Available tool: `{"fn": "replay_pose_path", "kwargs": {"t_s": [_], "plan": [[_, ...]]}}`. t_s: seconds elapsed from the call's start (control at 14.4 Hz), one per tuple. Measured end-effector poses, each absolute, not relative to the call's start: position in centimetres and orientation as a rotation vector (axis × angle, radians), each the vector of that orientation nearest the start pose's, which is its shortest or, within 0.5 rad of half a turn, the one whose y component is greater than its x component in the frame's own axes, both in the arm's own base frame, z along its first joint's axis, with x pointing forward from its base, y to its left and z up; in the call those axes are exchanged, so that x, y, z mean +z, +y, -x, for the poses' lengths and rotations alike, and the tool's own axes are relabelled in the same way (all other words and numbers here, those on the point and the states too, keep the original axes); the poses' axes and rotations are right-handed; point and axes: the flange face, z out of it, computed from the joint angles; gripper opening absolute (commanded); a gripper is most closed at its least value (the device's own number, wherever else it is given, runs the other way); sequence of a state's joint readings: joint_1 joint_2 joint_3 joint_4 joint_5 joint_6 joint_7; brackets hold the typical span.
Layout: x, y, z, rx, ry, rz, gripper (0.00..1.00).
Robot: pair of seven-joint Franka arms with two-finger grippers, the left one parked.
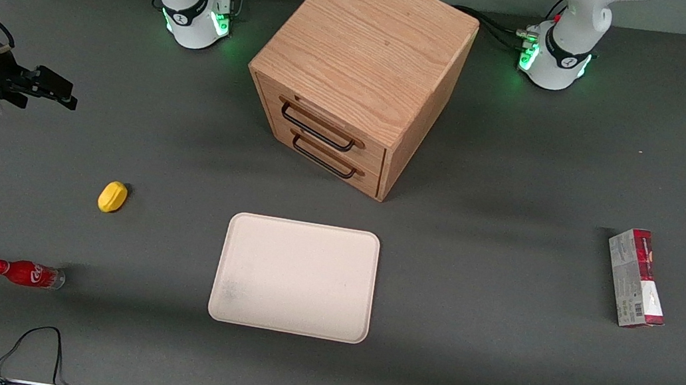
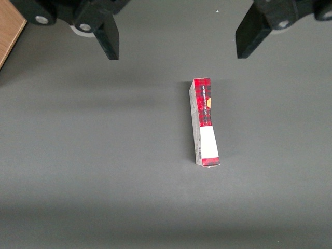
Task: Place coke bottle on tray
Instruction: 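Move the open right gripper over the red Coca-Cola bottle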
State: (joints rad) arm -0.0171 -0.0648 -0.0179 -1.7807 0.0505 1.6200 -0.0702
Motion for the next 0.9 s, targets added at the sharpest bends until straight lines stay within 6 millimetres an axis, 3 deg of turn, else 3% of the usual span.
{"fn": "replay_pose_path", "kwargs": {"t_s": [0.9], "plan": [[57.01, -1.65, -53.19, 0.174, -0.04, 3.078, 1.0]]}}
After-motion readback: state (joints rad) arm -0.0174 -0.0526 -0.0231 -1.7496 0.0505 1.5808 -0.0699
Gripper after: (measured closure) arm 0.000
